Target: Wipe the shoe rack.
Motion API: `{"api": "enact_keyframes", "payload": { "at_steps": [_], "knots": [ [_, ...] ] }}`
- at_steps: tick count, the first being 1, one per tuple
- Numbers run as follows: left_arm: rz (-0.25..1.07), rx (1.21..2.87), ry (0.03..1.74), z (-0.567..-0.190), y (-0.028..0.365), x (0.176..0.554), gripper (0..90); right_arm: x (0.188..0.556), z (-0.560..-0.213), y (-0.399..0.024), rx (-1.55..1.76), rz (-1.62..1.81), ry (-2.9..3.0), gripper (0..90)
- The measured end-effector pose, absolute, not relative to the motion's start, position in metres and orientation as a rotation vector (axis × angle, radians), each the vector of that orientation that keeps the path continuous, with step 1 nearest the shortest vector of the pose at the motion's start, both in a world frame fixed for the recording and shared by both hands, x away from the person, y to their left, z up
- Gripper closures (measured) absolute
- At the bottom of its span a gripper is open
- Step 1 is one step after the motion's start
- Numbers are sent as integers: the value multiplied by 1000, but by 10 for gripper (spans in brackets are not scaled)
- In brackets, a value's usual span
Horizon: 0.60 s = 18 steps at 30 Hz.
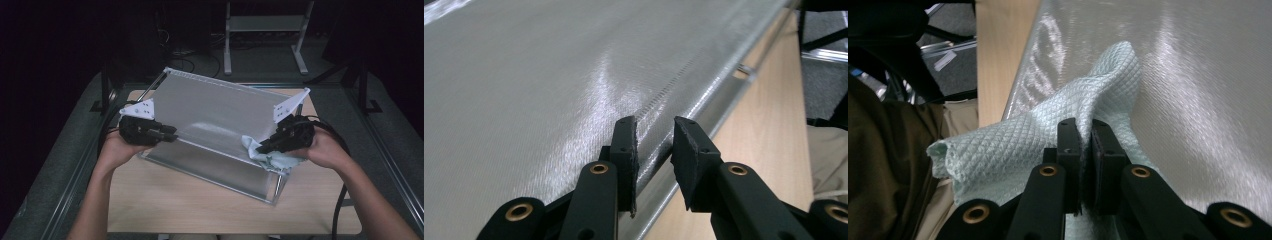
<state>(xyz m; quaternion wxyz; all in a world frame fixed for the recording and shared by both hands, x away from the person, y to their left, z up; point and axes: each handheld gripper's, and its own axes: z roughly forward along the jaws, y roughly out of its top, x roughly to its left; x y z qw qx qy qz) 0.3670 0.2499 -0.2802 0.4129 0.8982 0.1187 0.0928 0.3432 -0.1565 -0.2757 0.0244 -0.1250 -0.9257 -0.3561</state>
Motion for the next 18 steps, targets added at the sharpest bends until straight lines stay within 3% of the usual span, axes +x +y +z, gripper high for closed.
{"api": "enact_keyframes", "payload": {
  "at_steps": [7,18],
  "knots": [
    [152,2226,291,-280,252,378,714,347,-276,-139,-341,-1100,-2846,847],
    [169,2273,201,-280,219,372,699,360,-278,-116,-358,-1132,-2864,848]
  ]
}}
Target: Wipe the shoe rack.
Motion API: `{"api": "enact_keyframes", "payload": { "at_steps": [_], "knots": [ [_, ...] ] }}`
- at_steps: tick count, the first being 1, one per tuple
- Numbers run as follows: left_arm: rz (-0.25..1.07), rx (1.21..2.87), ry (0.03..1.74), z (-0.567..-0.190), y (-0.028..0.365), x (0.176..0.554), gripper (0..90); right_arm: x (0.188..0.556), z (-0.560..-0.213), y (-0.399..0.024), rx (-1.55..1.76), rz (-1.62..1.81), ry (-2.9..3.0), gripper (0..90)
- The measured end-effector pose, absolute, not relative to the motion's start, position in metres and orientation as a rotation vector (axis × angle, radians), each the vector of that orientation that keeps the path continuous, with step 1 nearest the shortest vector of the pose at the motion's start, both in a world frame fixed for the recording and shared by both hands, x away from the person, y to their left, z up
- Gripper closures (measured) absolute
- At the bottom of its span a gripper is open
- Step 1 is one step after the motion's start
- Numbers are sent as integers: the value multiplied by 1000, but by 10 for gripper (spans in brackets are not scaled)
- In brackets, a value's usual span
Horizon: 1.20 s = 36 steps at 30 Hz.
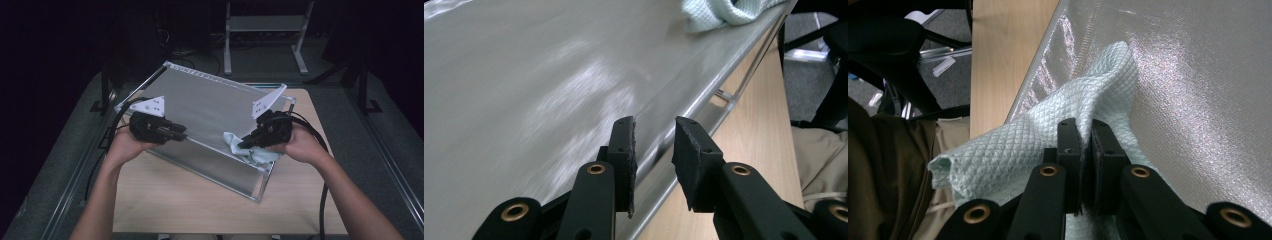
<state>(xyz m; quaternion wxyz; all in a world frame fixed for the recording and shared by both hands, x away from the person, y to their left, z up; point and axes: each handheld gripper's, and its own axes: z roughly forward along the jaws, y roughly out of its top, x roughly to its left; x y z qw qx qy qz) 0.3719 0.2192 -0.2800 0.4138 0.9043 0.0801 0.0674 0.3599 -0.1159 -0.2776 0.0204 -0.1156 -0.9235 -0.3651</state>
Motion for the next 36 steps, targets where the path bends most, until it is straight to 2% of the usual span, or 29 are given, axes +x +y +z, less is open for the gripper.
{"api": "enact_keyframes", "payload": {
  "at_steps": [9,19,22,30,36],
  "knots": [
    [143,2261,212,-282,225,383,694,361,-279,-109,-362,-1150,-2858,849],
    [195,2296,268,-276,232,402,683,363,-279,-87,-318,-1146,-2858,849],
    [159,2274,261,-275,231,401,706,363,-277,-83,-299,-1143,-2854,849],
    [117,2284,119,-275,198,378,681,370,-264,-113,-382,-1196,-2858,848],
    [107,2311,98,-277,189,375,673,371,-276,-119,-414,-1119,-2901,848]
  ]
}}
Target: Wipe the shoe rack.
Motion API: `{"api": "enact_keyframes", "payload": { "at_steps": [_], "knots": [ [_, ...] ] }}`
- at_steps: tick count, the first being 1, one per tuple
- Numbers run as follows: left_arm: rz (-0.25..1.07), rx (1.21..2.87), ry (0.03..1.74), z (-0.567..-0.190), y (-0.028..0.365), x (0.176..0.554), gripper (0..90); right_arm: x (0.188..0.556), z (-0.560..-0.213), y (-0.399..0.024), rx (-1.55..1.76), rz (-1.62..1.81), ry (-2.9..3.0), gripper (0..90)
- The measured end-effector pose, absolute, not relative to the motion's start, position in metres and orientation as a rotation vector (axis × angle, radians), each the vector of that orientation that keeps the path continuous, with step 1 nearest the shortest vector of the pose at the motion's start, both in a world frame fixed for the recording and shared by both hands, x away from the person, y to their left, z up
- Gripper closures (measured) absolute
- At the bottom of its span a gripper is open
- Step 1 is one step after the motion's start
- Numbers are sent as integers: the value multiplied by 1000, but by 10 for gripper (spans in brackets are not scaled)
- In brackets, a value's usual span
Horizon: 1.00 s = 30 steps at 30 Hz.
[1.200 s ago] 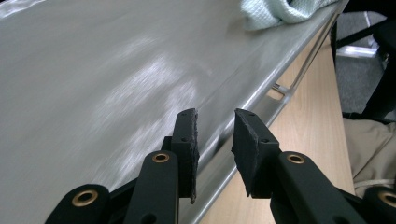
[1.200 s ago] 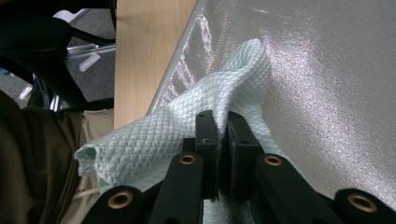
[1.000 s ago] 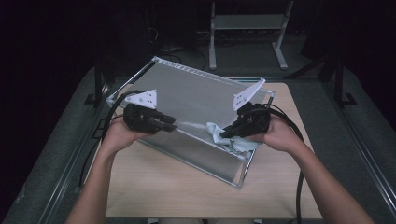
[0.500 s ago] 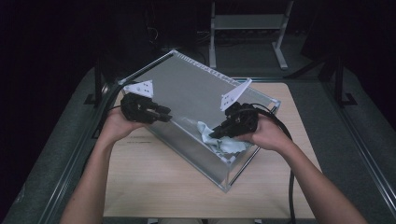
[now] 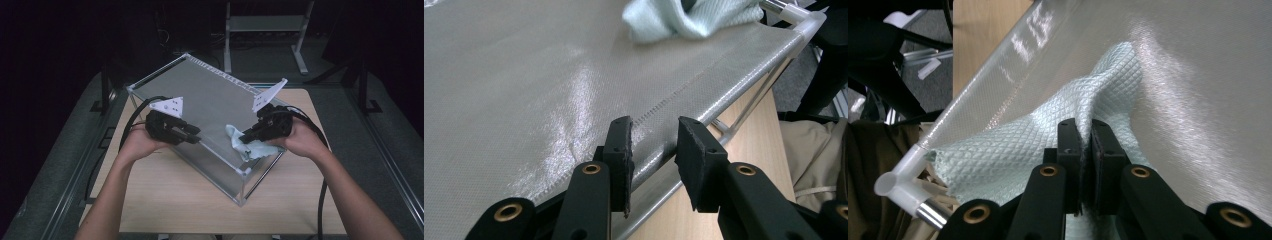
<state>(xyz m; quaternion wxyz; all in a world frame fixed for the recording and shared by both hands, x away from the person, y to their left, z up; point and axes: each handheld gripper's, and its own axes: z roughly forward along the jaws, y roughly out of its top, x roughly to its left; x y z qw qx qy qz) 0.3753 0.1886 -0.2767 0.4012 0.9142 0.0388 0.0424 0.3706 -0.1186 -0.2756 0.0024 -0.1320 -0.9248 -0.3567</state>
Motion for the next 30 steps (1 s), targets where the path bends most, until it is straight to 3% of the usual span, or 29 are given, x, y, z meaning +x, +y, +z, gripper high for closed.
{"api": "enact_keyframes", "payload": {
  "at_steps": [20,30],
  "knots": [
    [145,2268,214,-278,222,404,671,369,-276,-67,-334,-1082,-2901,849],
    [112,2272,126,-273,208,377,663,370,-269,-65,-302,-1151,-2884,848]
  ]
}}
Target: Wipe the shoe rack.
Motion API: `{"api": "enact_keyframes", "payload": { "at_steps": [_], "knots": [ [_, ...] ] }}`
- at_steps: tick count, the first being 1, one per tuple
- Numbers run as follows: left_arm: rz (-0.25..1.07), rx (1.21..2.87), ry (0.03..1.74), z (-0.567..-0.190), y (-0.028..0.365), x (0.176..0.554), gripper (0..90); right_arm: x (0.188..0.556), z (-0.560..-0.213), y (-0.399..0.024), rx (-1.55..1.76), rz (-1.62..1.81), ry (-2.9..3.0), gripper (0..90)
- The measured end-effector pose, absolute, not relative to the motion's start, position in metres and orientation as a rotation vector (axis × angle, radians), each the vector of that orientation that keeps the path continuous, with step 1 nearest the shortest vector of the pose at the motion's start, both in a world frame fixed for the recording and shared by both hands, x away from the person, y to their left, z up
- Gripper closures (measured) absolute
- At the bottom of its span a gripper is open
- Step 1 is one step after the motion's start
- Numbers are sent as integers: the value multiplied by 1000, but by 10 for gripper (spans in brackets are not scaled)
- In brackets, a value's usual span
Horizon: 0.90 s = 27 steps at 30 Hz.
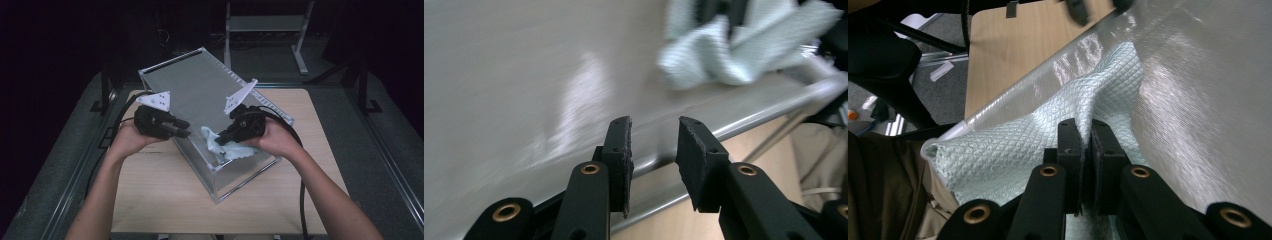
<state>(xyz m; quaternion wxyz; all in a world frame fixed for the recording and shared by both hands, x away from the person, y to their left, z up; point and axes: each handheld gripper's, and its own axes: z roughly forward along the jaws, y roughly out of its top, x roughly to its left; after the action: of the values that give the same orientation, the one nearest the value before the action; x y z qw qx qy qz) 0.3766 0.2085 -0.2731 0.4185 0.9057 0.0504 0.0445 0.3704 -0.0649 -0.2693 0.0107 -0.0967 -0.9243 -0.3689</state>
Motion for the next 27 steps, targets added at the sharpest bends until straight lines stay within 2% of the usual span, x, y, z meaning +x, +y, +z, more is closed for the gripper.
{"api": "enact_keyframes", "payload": {
  "at_steps": [10,27],
  "knots": [
    [71,2275,58,-279,190,358,660,365,-270,-113,-366,-1120,-2891,847],
    [55,2292,70,-277,191,371,652,356,-277,-99,-302,-1113,-2883,849]
  ]
}}
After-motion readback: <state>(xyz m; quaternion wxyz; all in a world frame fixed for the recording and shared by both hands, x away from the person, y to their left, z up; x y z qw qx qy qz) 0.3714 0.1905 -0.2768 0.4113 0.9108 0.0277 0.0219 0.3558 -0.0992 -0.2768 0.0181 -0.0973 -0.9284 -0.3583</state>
